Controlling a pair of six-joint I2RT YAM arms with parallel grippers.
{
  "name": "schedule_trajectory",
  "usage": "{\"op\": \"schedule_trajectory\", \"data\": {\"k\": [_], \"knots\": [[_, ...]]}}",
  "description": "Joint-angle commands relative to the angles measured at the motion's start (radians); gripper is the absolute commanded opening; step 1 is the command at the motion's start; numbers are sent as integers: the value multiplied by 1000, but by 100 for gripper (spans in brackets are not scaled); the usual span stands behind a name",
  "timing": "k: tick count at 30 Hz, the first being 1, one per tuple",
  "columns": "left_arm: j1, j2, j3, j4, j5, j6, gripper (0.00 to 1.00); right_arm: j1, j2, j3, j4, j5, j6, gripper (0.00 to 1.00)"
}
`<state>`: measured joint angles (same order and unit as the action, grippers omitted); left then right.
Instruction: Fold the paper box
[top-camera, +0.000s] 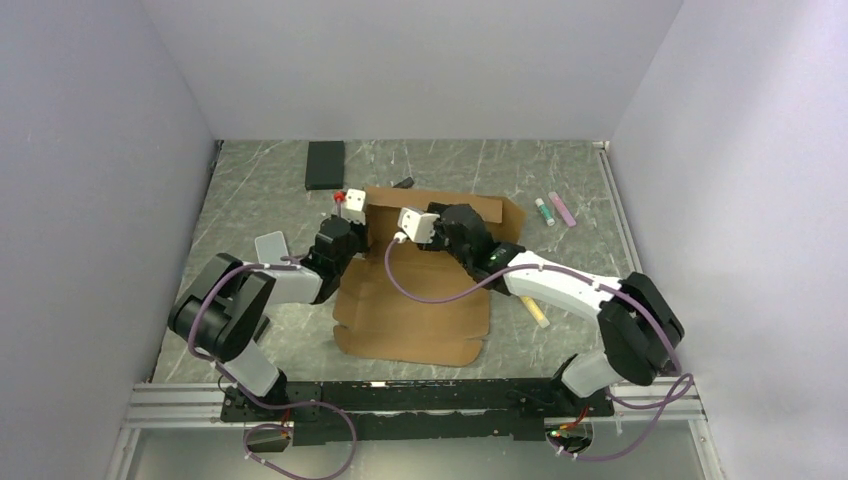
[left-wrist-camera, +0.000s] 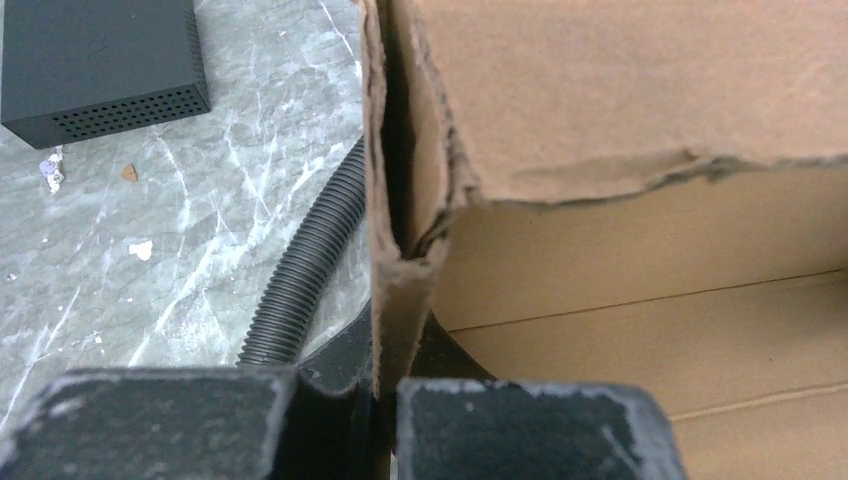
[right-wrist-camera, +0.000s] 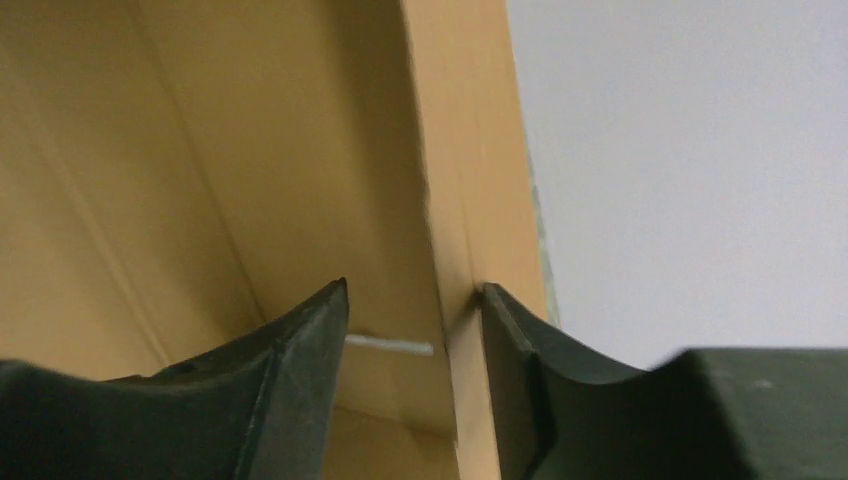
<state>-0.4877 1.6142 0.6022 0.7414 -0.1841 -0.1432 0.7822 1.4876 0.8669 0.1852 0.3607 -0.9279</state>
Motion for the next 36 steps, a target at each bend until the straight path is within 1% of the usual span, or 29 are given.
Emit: {"op": "schedule_trajectory", "data": {"k": [1, 2, 3, 4, 8, 13, 15, 16, 18, 19, 21, 23, 26, 28, 29, 31, 36], "knots": [[-35, 0, -35, 148, -54, 13, 0, 7, -92, 173, -404, -340, 220, 60], [-37, -3, -45, 164, -60, 13, 0, -4, -107, 203, -467, -414, 247, 66], [-37, -8, -52, 167, -59, 13, 0, -23, -120, 233, -524, -491, 266, 68], [-37, -13, -56, 164, -57, 12, 0, -53, -133, 261, -563, -558, 295, 69], [-38, -34, -69, 143, -54, 3, 0, -269, -174, 317, -642, -810, 376, 69], [-38, -52, -95, 130, -88, -41, 0, -450, -208, 256, -571, -861, 472, 70], [-38, -60, -102, 113, -93, -55, 0, -534, -184, 255, -561, -908, 530, 70], [-38, -65, -108, 109, -99, -61, 0, -571, -165, 257, -564, -957, 552, 70], [-38, -70, -127, 123, -108, -67, 0, -635, -130, 253, -557, -1003, 609, 67], [-38, -72, -133, 130, -114, -73, 0, -659, -113, 252, -556, -1025, 633, 63], [-38, -75, -135, 132, -120, -80, 0, -704, -86, 256, -560, -1055, 666, 53], [-39, -80, -134, 118, -129, -93, 0, -744, -78, 258, -573, -1086, 670, 47], [-39, -90, -134, 102, -137, -106, 0, -814, -102, 230, -555, -1125, 662, 45], [-39, -96, -140, 100, -139, -113, 0, -839, -115, 210, -535, -1121, 658, 44], [-38, -98, -145, 101, -138, -117, 0, -844, -114, 206, -534, -1124, 646, 41], [-39, -101, -151, 111, -137, -121, 0, -845, -97, 198, -531, -1133, 626, 41], [-40, -112, -153, 102, -131, -134, 0, -840, -46, 217, -614, -1283, 533, 41]]}}
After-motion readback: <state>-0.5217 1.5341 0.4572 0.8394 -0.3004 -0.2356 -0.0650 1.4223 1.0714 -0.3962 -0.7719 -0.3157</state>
